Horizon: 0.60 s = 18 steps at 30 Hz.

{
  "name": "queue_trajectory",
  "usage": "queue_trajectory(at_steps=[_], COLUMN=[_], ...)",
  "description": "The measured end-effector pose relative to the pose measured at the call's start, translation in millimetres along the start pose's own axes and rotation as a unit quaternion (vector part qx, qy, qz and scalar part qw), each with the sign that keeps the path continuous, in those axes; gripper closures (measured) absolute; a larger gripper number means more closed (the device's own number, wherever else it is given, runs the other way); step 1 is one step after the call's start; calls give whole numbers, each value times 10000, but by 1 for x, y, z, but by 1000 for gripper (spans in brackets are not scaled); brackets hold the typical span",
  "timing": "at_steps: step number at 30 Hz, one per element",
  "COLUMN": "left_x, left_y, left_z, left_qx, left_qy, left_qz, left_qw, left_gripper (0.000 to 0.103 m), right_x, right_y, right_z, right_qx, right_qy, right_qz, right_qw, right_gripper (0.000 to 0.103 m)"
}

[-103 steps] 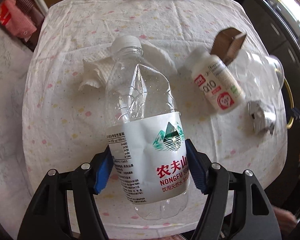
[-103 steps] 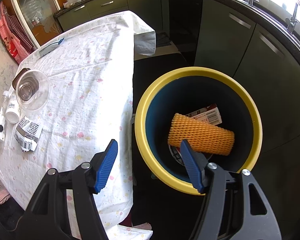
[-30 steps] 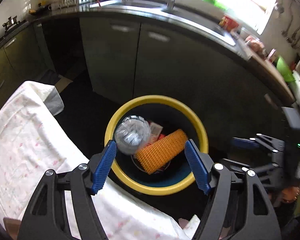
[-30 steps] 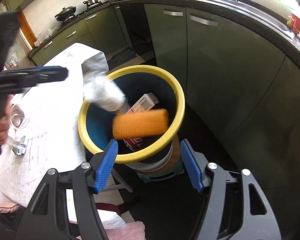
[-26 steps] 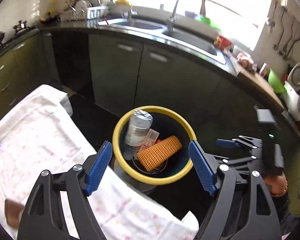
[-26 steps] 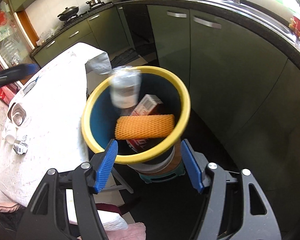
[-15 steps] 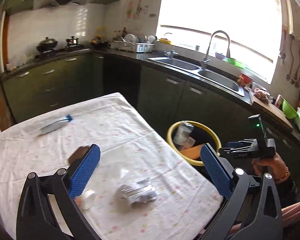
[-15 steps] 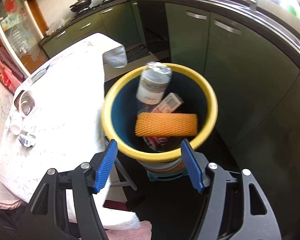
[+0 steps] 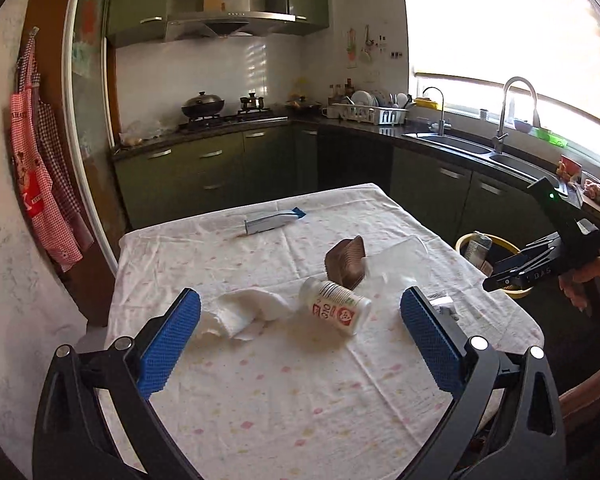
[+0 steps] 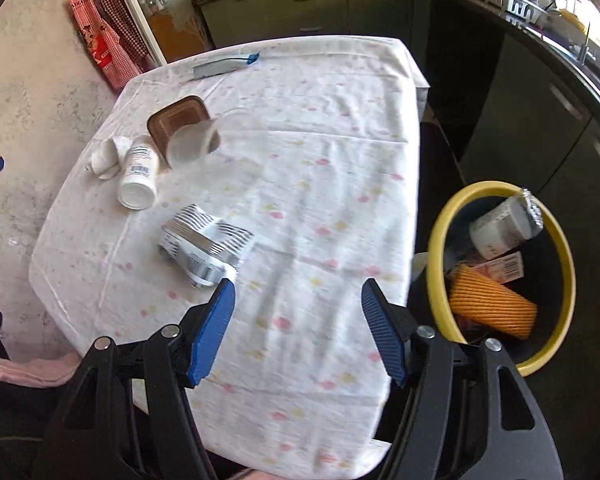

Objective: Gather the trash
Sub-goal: 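Grasp the crumpled white wrapper with the right tool and lift it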

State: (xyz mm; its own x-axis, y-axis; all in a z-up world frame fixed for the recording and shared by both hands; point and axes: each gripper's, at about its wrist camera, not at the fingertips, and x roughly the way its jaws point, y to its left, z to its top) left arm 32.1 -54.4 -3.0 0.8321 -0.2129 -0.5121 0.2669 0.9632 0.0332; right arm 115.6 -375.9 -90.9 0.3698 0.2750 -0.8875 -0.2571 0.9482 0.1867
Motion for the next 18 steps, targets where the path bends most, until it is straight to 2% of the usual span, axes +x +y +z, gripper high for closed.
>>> queue_trajectory(at_steps=[3, 7, 10, 12, 14, 16, 18], left_x=[-3, -4, -4, -5, -7, -8, -10], left_y=[10, 19, 25, 29, 33, 36, 41], left_z=[-8, -17, -24, -27, -31, -34, -37], left_qx=[-73, -105, -85, -15, 51, 52, 9], left_qy=[0, -31, -51, -69, -68, -49, -34], left_qz=[-32, -141, -182, -146, -106, -86, -71], left_qw=[10000, 9998, 9998, 9999, 9999, 9999, 10000], left_gripper=[5, 5, 5, 5, 5, 5, 5], right_x=[12, 30, 43, 46, 48, 47, 51], right_y=[23, 41, 55, 66, 81, 92, 99], right_z=[13, 26, 35, 41, 45, 46, 42], right_qx=[220, 453, 322, -125, -953, -1739, -2530], right_qy=[219, 613, 849, 825, 827, 832, 1063], right_qz=[201, 302, 68, -47, -223, -261, -145], right_qw=[9993, 9966, 9958, 9965, 9918, 9809, 9615], right_gripper=[28, 28, 28, 28, 26, 25, 22])
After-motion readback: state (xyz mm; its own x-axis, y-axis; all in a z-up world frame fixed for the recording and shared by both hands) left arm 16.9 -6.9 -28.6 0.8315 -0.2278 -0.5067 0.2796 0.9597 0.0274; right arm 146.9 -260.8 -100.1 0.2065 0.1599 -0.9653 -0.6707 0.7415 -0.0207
